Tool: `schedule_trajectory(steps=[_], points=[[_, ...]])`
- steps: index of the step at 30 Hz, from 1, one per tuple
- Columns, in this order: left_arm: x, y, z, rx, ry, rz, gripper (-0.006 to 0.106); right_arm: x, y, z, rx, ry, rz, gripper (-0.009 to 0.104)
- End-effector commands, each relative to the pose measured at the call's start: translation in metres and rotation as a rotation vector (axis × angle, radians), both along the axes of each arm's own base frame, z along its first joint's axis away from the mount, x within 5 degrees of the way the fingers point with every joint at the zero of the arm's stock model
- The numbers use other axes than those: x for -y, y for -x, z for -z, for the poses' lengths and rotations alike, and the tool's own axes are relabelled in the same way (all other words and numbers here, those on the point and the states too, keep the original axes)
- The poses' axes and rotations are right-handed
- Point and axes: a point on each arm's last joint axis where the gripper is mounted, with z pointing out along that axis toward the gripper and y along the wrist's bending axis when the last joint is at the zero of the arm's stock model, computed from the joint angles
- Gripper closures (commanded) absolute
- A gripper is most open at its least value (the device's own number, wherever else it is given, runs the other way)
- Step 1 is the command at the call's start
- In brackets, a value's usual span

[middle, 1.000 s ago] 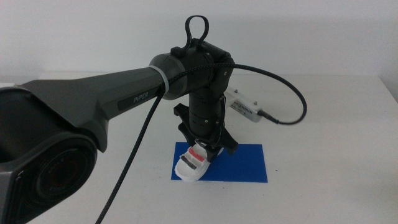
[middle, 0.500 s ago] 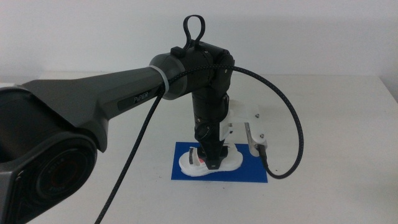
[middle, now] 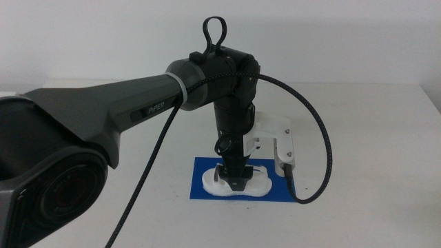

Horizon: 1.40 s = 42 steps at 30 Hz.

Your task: Use one arm to grab the shoe from the table and place it on the mat.

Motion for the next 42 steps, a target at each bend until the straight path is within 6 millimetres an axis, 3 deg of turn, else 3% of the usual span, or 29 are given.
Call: schedule_trajectory(steps=[1,2,7,10,14,18,21,24,30,35,39,42], points=[[0.001,0.0,-0.006,0.01,0.024,-0.026,0.013,0.0,0.0,0.0,0.011,0.014,-0.002,0.016],[0.002,0.0,-0.008,0.012,0.028,-0.046,0.007,0.0,0.0,0.0,0.011,0.014,-0.002,0.016],[-0.006,-0.001,-0.033,0.077,-0.004,-0.19,0.007,0.0,0.0,0.0,0.011,0.014,-0.002,0.016],[-0.012,-0.001,-0.074,0.173,0.045,-0.286,0.007,0.0,0.0,0.0,0.011,0.014,-0.002,0.016],[-0.031,0.019,-0.149,0.27,0.223,-0.32,0.007,0.0,0.0,0.0,0.011,0.014,-0.002,0.016],[-0.078,0.035,-0.219,0.302,0.494,-0.547,0.007,0.0,0.0,0.0,0.011,0.014,-0.002,0.016],[-0.129,0.055,-0.247,0.23,0.637,-0.736,0.007,0.0,0.0,0.0,0.011,0.014,-0.002,0.016],[-0.177,0.078,-0.245,0.256,0.749,-0.911,0.007,0.0,0.0,0.0,0.011,0.014,-0.002,0.016],[-0.24,0.148,-0.22,0.548,0.954,-1.159,0.007,0.0,0.0,0.0,0.011,0.014,-0.002,0.016],[-0.259,0.187,-0.186,0.788,1.098,-1.225,0.007,0.0,0.0,0.0,0.011,0.014,-0.002,0.016],[-0.267,0.212,-0.158,0.85,1.2,-1.284,0.007,0.0,0.0,0.0,0.011,0.014,-0.002,0.016],[-0.269,0.227,-0.134,0.886,1.159,-1.261,0.007,0.0,0.0,0.0,0.011,0.014,-0.002,0.016]])
